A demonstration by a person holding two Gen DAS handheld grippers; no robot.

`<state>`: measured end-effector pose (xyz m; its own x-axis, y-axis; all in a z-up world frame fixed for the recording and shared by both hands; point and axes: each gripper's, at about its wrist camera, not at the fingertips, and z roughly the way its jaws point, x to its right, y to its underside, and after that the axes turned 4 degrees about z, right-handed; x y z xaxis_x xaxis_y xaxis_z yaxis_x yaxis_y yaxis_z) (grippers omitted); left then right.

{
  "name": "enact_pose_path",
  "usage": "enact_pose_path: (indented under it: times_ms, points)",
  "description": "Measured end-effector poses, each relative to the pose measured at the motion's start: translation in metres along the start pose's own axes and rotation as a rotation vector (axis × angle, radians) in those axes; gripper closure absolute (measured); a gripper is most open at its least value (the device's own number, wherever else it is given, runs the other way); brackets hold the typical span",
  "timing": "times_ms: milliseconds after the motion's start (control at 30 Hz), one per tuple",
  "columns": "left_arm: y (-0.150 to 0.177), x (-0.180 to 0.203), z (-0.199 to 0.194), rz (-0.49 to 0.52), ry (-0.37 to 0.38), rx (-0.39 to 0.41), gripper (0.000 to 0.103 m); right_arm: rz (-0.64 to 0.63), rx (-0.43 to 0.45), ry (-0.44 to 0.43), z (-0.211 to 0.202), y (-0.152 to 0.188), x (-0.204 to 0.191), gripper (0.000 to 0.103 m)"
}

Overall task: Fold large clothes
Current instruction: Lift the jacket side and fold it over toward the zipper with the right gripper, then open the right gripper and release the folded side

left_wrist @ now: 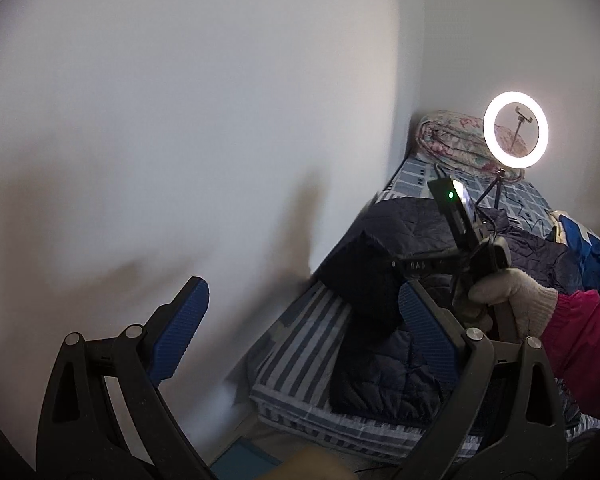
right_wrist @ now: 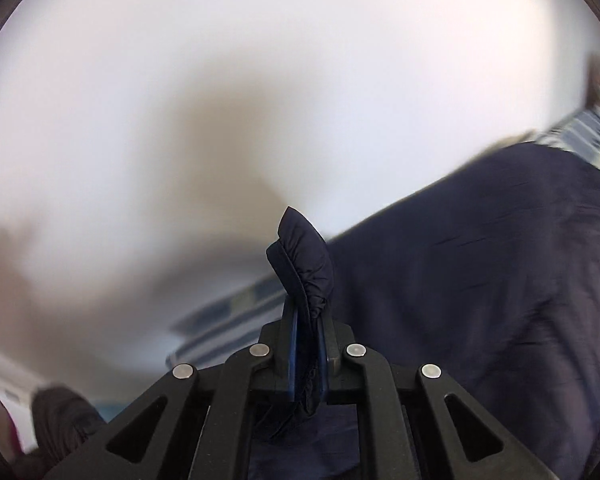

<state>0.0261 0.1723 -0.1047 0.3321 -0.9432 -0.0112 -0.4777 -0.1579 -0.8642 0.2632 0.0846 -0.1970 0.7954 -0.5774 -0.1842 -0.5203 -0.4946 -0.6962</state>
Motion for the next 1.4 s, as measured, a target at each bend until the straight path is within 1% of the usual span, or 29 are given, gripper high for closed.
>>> enact_pose_path:
  times_ms: [67,167,233,300,367,400,467,533,600,667,767,867,967,1067,1100,1167,1200,1233,1267,1333,1400]
  points:
    - [-0.009,0.022,0.014,0.013,0.045,0.007,0.005,0.062,0.064,0.019,-0.026,-0.011,0.029,0.098]
    - [-0.026,0.047,0.037,-0.022,0.120,0.025,0.005,0.148,0.145,0.065,-0.064,-0.019,0.077,0.098]
    - [-0.037,0.065,0.056,-0.046,0.171,0.027,0.005,0.199,0.184,0.117,-0.085,-0.018,0.109,0.097]
    - [-0.045,0.085,0.077,-0.041,0.205,0.042,0.005,0.240,0.212,0.173,-0.102,-0.013,0.140,0.098]
    - [-0.049,0.105,0.097,-0.016,0.217,0.049,0.005,0.281,0.233,0.220,-0.118,-0.008,0.172,0.098]
    - [-0.047,0.115,0.108,-0.001,0.225,0.039,0.005,0.306,0.243,0.241,-0.127,-0.002,0.190,0.098]
    - [-0.041,0.127,0.123,0.017,0.216,0.025,0.005,0.355,0.259,0.279,-0.146,0.011,0.229,0.098]
    - [-0.036,0.134,0.142,0.015,0.222,-0.036,0.005,0.397,0.272,0.327,-0.158,0.022,0.259,0.097]
    - [-0.034,0.140,0.154,-0.010,0.239,-0.075,0.005,0.443,0.286,0.395,-0.171,0.032,0.289,0.097]
    - [-0.037,0.147,0.156,-0.002,0.233,-0.071,0.005,0.495,0.307,0.458,-0.179,0.041,0.312,0.097]
    - [-0.038,0.159,0.151,0.046,0.214,-0.032,0.005,0.600,0.342,0.507,-0.187,0.058,0.351,0.097]
    - [-0.037,0.166,0.148,0.076,0.211,-0.014,0.005,0.630,0.319,0.558,-0.188,0.067,0.370,0.097]
    - [-0.034,0.172,0.148,0.100,0.201,-0.019,0.005,0.634,0.315,0.591,-0.187,0.066,0.381,0.097]
    - [-0.031,0.176,0.147,0.107,0.207,-0.030,0.005,0.652,0.310,0.647,-0.185,0.064,0.392,0.097]
    - [-0.030,0.178,0.147,0.112,0.210,-0.028,0.005,0.657,0.297,0.655,-0.183,0.063,0.397,0.097]
    - [-0.029,0.182,0.143,0.135,0.205,-0.018,0.005,0.661,0.254,0.642,-0.173,0.060,0.409,0.096]
    - [-0.029,0.184,0.142,0.147,0.202,-0.011,0.005,0.657,0.233,0.658,-0.170,0.059,0.410,0.096]
    - [-0.028,0.185,0.140,0.152,0.202,-0.010,0.005,0.653,0.216,0.687,-0.169,0.059,0.409,0.090]
    - [-0.028,0.185,0.140,0.153,0.205,-0.010,0.005,0.659,0.197,0.717,-0.167,0.059,0.409,0.080]
    - [-0.029,0.186,0.138,0.149,0.211,-0.011,0.005,0.689,0.161,0.751,-0.165,0.064,0.411,0.068]
    - [-0.031,0.186,0.135,0.146,0.209,-0.005,0.005,0.706,0.142,0.789,-0.170,0.069,0.409,0.064]
